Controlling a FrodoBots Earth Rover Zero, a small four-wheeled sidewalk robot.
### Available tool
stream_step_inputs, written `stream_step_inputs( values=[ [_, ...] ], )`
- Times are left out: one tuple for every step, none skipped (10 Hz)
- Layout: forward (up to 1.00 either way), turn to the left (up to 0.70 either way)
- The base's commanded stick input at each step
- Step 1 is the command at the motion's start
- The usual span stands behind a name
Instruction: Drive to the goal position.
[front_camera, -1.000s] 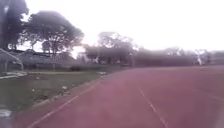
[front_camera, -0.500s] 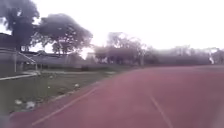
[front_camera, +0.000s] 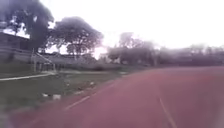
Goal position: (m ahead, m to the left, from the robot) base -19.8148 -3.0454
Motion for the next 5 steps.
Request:
stream_step_inputs(
  values=[
    [-0.70,-0.35],
    [-0.70,-0.35],
    [-0.70,-0.35],
    [-0.70,-0.35],
    [-0.70,-0.35]
  ],
)
